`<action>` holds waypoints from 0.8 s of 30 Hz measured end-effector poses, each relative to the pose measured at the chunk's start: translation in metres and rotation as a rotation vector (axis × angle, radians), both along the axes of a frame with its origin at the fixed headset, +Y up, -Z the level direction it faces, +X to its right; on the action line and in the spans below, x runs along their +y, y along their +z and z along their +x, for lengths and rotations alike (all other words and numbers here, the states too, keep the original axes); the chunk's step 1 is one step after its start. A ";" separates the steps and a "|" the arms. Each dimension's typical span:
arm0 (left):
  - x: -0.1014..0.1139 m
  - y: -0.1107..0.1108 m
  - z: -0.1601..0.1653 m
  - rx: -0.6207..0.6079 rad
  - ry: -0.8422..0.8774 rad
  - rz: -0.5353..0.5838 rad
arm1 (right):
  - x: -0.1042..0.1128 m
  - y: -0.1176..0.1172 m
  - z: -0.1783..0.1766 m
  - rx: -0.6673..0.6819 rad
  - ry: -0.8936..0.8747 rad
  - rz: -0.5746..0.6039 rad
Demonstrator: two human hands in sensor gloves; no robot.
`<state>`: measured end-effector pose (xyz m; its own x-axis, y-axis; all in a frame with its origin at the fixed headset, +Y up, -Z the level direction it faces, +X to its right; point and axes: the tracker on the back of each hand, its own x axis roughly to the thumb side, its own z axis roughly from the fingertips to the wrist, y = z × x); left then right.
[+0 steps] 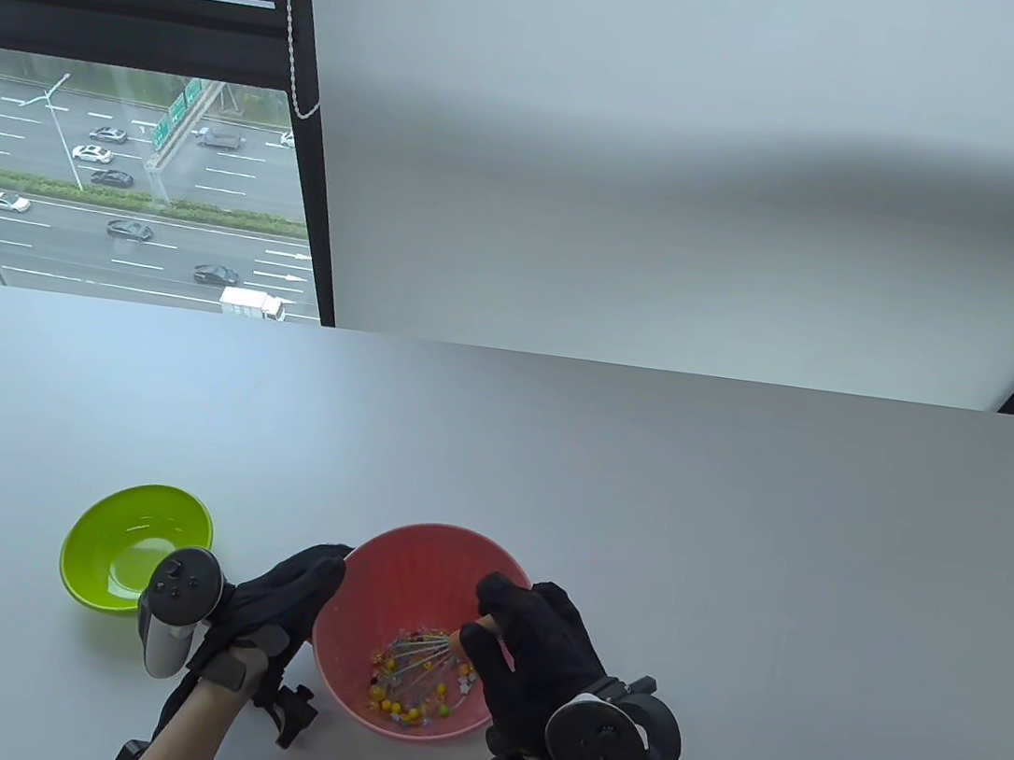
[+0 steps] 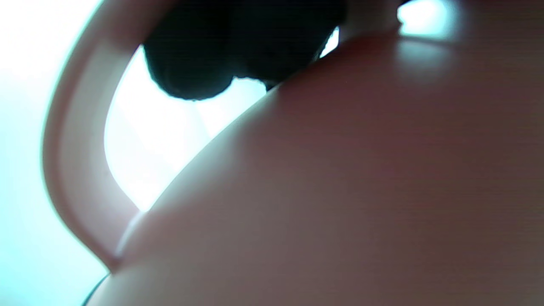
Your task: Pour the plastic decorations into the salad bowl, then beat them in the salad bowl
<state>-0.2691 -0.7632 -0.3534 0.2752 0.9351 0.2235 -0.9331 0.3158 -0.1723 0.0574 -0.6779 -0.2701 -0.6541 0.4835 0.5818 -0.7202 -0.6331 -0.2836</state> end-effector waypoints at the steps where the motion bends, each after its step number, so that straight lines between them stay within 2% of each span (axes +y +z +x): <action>1: 0.000 0.000 0.000 0.000 -0.001 0.000 | 0.001 0.001 0.000 -0.014 0.028 0.024; 9: 0.000 0.000 0.000 -0.001 -0.002 0.001 | 0.000 0.005 -0.004 -0.091 0.117 0.127; 24: 0.000 0.000 0.000 -0.001 -0.002 0.001 | 0.005 0.008 0.000 -0.125 0.165 0.186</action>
